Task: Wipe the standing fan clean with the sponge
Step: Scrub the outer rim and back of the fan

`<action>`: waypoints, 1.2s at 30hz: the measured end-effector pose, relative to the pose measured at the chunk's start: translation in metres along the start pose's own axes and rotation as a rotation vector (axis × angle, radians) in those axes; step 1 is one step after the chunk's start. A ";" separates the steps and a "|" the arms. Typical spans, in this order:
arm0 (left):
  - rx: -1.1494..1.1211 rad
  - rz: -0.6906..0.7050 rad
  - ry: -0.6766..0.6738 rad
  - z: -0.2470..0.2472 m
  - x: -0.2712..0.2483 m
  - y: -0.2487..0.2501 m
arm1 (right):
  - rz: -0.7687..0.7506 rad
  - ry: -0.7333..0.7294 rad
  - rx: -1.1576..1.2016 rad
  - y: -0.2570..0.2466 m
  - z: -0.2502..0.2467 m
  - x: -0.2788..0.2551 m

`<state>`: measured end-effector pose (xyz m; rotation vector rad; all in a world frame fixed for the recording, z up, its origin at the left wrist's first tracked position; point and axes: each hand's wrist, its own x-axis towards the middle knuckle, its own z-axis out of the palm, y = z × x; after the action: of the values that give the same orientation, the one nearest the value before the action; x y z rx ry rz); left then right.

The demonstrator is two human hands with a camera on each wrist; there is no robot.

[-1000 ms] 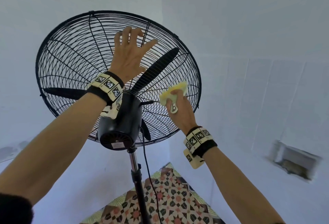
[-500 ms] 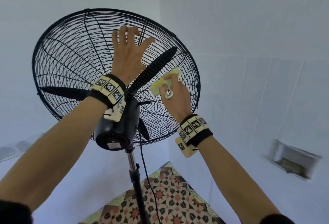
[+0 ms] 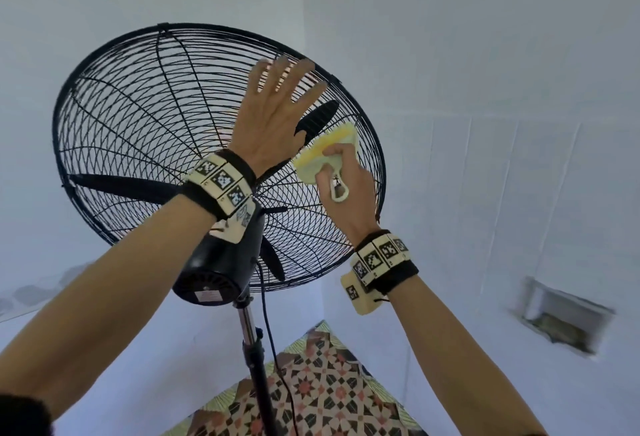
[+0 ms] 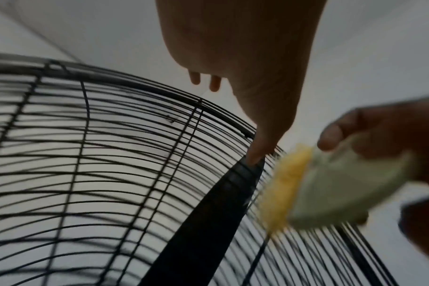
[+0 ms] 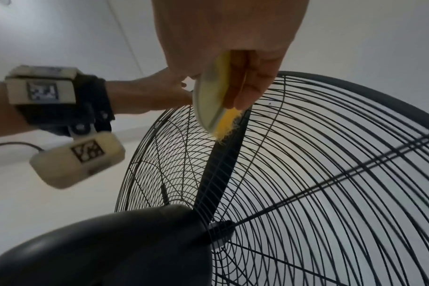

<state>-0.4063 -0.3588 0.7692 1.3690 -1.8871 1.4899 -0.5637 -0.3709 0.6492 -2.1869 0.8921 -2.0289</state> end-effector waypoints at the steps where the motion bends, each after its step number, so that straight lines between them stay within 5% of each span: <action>1: 0.014 0.043 -0.035 0.003 0.008 0.002 | -0.003 0.001 -0.002 0.002 0.003 -0.003; 10: -0.050 0.074 -0.084 0.015 0.036 0.008 | 0.041 0.049 -0.003 0.019 0.003 -0.002; 15: -0.034 0.018 -0.146 0.013 0.040 0.015 | 0.325 0.031 -0.040 0.057 0.001 -0.052; 21: -0.085 0.009 -0.113 0.015 0.038 0.014 | 0.076 0.091 0.061 0.013 -0.011 0.008; 29: -0.094 -0.029 -0.122 0.011 0.037 0.017 | 0.368 0.108 0.013 0.057 -0.013 -0.038; 33: -0.103 -0.035 -0.123 0.011 0.037 0.019 | 0.155 0.111 0.048 0.025 -0.014 -0.011; 36: -0.118 -0.044 -0.117 0.010 0.036 0.022 | 0.134 0.127 0.072 0.015 -0.007 0.003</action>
<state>-0.4391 -0.3847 0.7814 1.4614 -1.9685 1.2813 -0.5762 -0.3818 0.6469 -1.9260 0.9343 -2.1193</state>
